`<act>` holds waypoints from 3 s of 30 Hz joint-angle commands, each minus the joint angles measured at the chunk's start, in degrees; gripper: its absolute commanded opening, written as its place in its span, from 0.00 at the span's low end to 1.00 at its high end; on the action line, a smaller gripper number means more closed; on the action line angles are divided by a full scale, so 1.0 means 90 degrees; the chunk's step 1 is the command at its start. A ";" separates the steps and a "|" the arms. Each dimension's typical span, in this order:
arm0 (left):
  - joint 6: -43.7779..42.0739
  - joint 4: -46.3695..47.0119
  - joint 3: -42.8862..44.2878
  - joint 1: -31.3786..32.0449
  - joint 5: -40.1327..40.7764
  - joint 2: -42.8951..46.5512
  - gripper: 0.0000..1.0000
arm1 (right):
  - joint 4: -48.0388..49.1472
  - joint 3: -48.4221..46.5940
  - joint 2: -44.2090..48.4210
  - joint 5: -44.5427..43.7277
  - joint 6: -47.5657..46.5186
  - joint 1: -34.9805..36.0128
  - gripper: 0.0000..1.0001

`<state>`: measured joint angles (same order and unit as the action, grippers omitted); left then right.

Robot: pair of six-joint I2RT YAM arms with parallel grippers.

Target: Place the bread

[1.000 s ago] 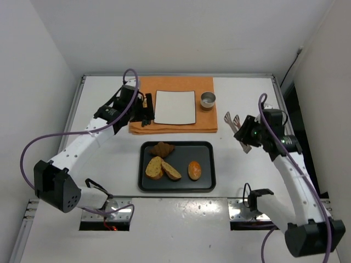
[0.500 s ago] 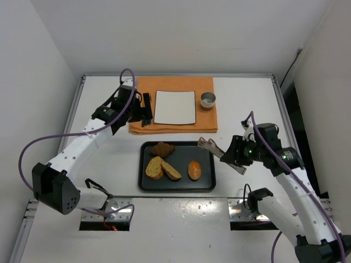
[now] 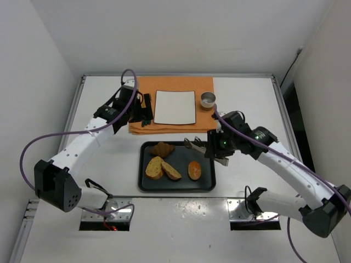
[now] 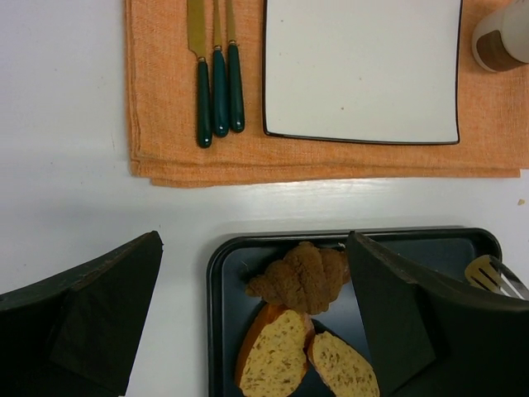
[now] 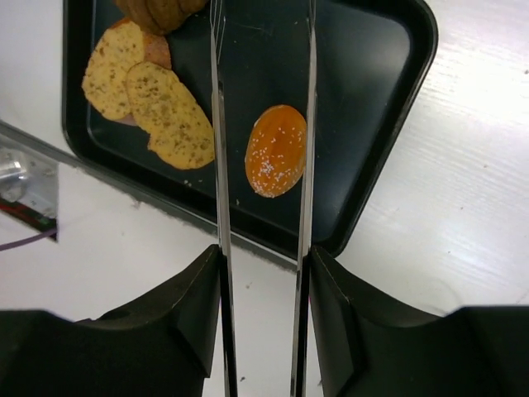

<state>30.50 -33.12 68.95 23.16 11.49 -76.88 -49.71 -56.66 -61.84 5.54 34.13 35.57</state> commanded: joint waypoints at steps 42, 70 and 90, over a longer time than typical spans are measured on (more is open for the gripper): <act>-0.0010 0.0067 -0.0044 -0.0063 0.0052 -0.0061 1.00 | -0.1459 -0.0149 -0.0648 -0.2051 0.2858 0.3557 0.48; 0.0722 -0.0196 -0.0356 -0.1391 -0.0456 0.0124 1.00 | 0.1382 -0.4670 -0.4494 -0.4220 -0.0481 0.1380 0.29; 0.0547 -0.0323 -0.0415 -0.1714 -0.0397 0.0447 1.00 | 0.2056 -0.5941 -0.6724 -0.3008 -0.0677 0.0520 0.56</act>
<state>36.12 -36.16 65.32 8.43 8.16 -74.59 -35.35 -108.36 -125.69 -22.59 28.27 40.45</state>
